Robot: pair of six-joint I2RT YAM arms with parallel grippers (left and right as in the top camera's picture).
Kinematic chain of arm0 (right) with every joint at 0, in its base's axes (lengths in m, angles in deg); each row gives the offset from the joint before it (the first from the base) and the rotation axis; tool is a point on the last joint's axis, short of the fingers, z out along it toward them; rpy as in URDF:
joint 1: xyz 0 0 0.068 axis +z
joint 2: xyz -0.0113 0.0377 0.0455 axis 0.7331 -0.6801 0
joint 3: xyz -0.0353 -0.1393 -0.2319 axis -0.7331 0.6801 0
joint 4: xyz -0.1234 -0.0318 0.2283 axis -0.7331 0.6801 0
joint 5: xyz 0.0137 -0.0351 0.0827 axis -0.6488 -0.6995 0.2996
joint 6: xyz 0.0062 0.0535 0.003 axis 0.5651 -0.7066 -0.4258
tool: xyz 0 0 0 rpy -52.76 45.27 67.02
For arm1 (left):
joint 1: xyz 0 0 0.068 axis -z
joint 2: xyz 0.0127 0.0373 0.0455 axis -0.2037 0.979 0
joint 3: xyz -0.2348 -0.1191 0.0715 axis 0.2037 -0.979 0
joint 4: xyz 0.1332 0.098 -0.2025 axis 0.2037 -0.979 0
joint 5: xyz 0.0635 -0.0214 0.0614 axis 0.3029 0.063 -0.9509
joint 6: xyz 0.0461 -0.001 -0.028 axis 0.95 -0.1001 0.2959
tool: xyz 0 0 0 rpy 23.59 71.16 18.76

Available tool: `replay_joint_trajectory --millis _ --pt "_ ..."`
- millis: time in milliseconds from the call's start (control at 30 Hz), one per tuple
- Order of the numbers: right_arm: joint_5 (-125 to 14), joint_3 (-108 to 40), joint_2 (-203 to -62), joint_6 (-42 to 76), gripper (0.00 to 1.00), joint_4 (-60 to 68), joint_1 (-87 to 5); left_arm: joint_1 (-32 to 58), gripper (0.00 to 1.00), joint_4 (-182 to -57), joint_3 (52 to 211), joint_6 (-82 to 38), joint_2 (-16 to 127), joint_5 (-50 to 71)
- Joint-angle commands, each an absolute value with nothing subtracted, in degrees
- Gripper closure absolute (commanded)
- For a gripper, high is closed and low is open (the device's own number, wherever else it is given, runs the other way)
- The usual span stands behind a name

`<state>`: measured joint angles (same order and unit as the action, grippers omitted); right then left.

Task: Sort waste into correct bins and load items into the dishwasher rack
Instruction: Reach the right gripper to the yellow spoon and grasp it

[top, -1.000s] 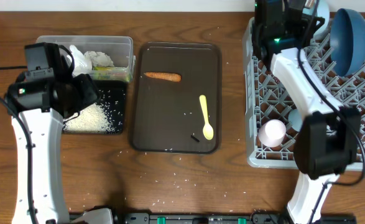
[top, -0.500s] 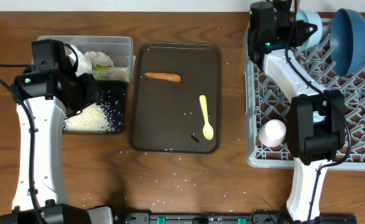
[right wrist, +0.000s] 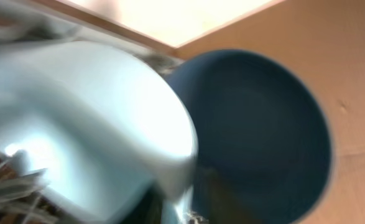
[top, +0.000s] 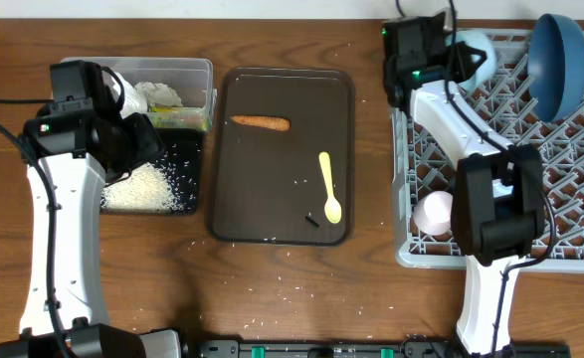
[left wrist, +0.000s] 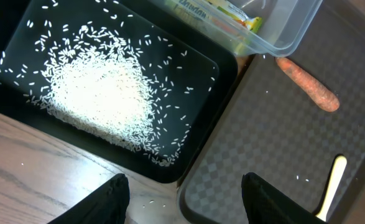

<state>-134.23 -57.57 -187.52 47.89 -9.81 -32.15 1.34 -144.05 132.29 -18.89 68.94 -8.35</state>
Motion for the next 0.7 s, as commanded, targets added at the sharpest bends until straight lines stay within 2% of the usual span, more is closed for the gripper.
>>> replay_joint_trajectory --millis 0,100,267,467,567,667 --pt "-129.2 -57.5 -187.8 46.2 0.41 -8.8 -31.1 1.1 0.39 -143.8 131.8 -19.2 69.4 -8.9" --pt "-129.2 -57.5 -187.8 46.1 0.20 -8.8 -30.1 1.1 0.39 -143.2 131.8 -19.2 69.4 -8.9" --pt "-129.4 -57.6 -187.6 46.1 0.07 -9.6 -28.7 1.1 0.39 -143.0 131.8 -19.2 69.4 -8.9" --pt "-126.7 -57.6 -183.8 46.1 0.05 -12.7 -26.7 1.1 0.39 -143.0 131.8 -19.2 69.4 -8.9" --pt "-119.1 -57.6 -180.7 45.1 0.08 -12.7 -25.3 1.1 0.39 -143.0 131.8 -19.2 69.4 -8.9" --pt "-104.4 -57.6 -177.6 43.0 0.10 -11.2 -23.6 1.1 0.39 -143.0 131.8 -19.2 69.4 -8.9"
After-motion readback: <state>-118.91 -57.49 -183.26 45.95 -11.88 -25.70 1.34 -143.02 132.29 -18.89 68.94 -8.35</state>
